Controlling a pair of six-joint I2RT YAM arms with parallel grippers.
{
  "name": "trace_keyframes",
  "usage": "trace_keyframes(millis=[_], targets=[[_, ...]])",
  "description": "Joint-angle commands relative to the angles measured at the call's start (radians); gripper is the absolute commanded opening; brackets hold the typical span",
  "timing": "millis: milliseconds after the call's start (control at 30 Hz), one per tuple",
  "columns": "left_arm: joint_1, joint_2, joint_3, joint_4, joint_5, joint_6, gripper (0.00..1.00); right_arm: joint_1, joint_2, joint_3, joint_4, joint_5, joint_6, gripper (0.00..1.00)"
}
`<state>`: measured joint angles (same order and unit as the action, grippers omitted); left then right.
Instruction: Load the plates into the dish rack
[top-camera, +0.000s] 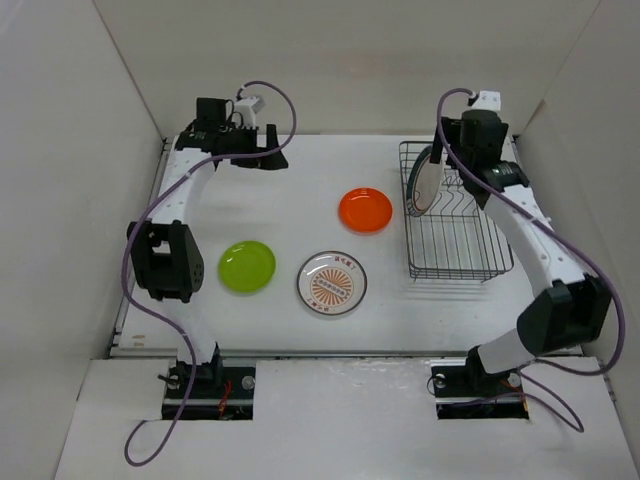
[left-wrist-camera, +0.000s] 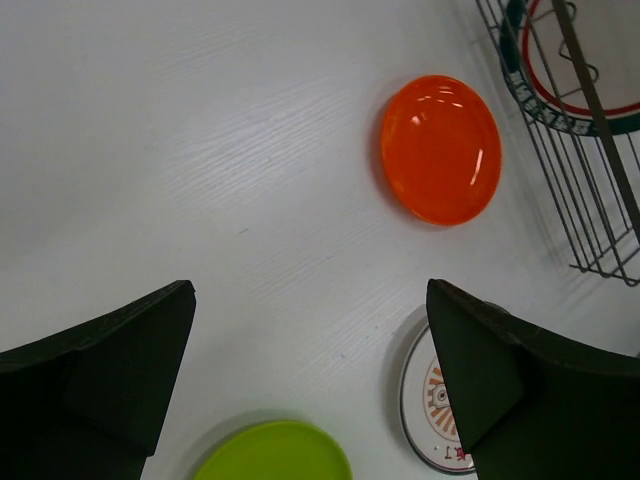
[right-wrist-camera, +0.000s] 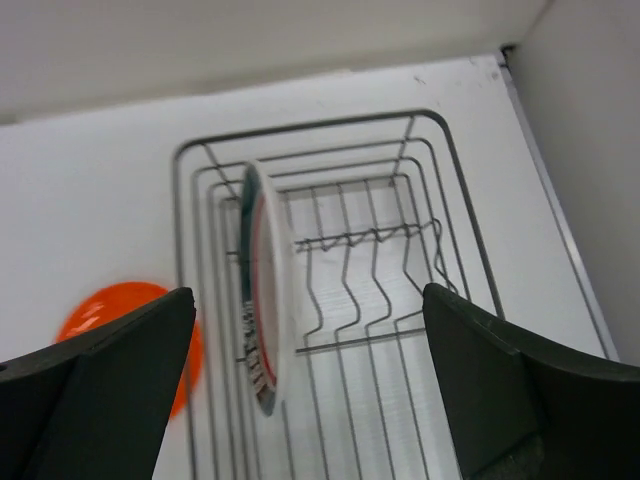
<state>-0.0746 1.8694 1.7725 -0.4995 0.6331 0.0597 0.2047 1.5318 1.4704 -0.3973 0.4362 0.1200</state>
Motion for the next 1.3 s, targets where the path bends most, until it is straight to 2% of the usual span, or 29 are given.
trace_keyframes(millis=[0, 100, 167, 267, 367, 600, 767, 867, 1200, 1267], targets=[[-0.086, 0.091, 0.096, -0.060, 0.143, 0.055, 1.00, 0.010, -0.151, -0.028, 0.077, -0.171, 0.013, 1.00], [-0.138, 0.229, 0.237, -0.135, 0.213, 0.066, 1.00, 0.010, -0.272, -0.120, 0.124, -0.395, 0.013, 1.00], [-0.152, 0.333, 0.347, -0.158, 0.253, 0.055, 1.00, 0.010, -0.364, -0.192, 0.170, -0.491, 0.013, 1.00], [-0.162, 0.416, 0.433, -0.149, 0.263, 0.009, 1.00, 0.019, -0.436, -0.234, 0.179, -0.560, 0.013, 1.00], [-0.171, 0.487, 0.456, -0.114, 0.263, -0.015, 0.99, 0.030, -0.508, -0.259, 0.169, -0.618, 0.024, 1.00], [-0.198, 0.550, 0.456, -0.057, 0.263, -0.047, 0.97, 0.030, -0.593, -0.318, 0.115, -0.652, 0.044, 0.99], [-0.224, 0.605, 0.456, -0.037, 0.263, -0.084, 0.90, 0.039, -0.616, -0.352, 0.092, -0.653, 0.055, 0.98], [-0.246, 0.617, 0.456, -0.018, 0.248, -0.093, 0.88, 0.039, -0.636, -0.352, 0.092, -0.653, 0.078, 0.98], [-0.277, 0.669, 0.466, 0.024, 0.214, -0.161, 0.67, 0.058, -0.667, -0.352, 0.043, -0.642, 0.098, 0.96], [-0.287, 0.679, 0.466, 0.024, 0.204, -0.161, 0.60, 0.058, -0.676, -0.363, 0.032, -0.642, 0.098, 0.96]])
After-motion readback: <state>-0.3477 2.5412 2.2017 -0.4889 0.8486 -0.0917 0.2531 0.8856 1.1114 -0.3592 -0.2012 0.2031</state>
